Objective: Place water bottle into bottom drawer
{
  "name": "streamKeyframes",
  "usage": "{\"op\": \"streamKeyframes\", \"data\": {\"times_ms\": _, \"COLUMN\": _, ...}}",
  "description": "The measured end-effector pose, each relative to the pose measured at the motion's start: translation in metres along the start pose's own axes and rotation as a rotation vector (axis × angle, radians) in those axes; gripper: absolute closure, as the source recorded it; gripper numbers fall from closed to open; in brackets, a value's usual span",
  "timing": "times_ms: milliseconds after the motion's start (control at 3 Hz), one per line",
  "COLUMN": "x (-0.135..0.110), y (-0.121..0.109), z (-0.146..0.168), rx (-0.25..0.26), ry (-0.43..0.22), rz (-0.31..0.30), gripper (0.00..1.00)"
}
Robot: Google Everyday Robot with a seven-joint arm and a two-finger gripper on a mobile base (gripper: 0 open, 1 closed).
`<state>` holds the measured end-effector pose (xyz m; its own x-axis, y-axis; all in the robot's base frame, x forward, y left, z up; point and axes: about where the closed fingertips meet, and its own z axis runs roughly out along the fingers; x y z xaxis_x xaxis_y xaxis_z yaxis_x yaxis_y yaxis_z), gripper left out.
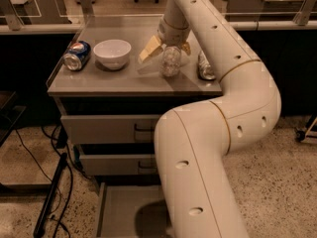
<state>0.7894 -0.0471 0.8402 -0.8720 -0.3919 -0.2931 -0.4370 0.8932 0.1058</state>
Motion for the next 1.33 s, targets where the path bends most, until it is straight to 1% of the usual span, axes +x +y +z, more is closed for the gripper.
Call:
{"op": "streamKeyframes", "data": {"times_ms": 333, "x": 0.0000, "y": 0.0000, "z": 0.0000, "rx": 0.000, "ry": 0.000, "rz": 0.000, "gripper": 0.00}}
{"op": "streamKeyframes", "data": {"times_ms": 667, "x": 0.0000, "y": 0.0000, "z": 0.0000, "rx": 0.000, "ry": 0.000, "rz": 0.000, "gripper": 0.17}}
{"op": "streamKeyframes", "data": {"times_ms": 1000, "x": 0.0000, "y": 0.0000, "z": 0.0000, "rx": 0.000, "ry": 0.000, "rz": 0.000, "gripper": 0.40}}
{"op": "streamKeyframes", "data": {"times_ms": 1333, "x": 0.0000, "y": 0.0000, "z": 0.0000, "rx": 0.000, "ry": 0.000, "rz": 0.000, "gripper": 0.70}}
